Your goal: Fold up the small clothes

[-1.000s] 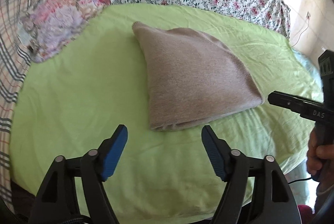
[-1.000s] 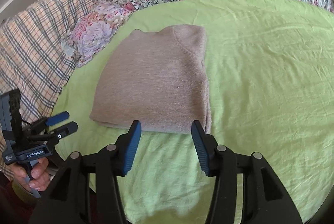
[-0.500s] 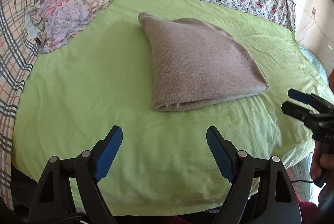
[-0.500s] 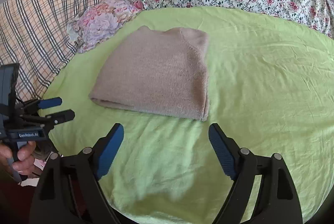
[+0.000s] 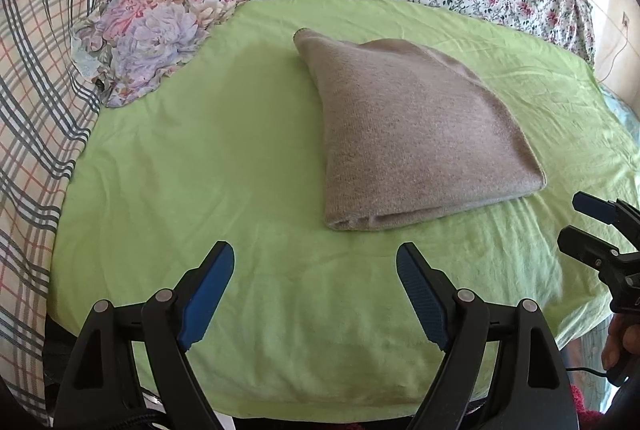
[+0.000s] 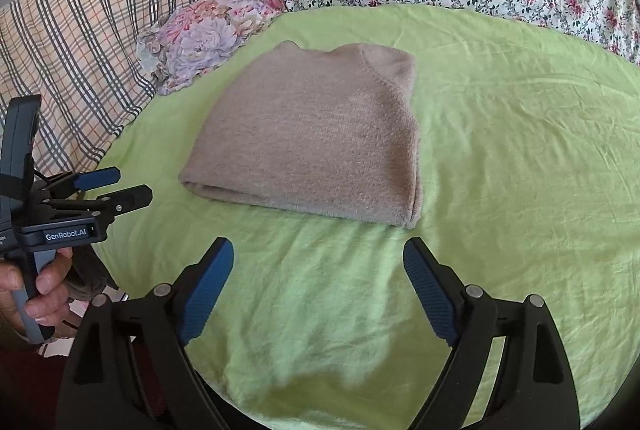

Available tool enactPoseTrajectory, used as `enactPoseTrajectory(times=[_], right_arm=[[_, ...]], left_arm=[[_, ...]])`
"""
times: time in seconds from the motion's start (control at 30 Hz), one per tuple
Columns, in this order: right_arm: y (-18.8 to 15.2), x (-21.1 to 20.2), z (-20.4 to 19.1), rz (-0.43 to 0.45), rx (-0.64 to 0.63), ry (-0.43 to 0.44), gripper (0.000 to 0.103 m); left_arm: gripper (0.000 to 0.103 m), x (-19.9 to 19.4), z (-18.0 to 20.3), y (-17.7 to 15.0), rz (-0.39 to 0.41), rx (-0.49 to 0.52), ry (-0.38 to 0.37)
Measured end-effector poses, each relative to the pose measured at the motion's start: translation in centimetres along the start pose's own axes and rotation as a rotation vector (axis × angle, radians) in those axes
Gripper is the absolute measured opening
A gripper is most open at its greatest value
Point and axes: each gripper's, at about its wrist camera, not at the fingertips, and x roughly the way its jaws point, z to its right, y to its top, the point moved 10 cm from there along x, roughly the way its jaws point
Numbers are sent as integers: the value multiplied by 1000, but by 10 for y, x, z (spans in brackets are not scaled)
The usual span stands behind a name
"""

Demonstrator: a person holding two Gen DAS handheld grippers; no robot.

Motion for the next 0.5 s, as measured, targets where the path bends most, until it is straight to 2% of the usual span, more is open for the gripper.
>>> enactPoseTrajectory(times=[0.3, 0.5], right_arm=[[21, 0, 8, 21, 18, 13, 88], [48, 8, 19, 33, 43, 22, 88]], left_arm=[[84, -3, 1, 24, 39, 2, 8], [85, 1, 1, 43, 58, 4, -1]])
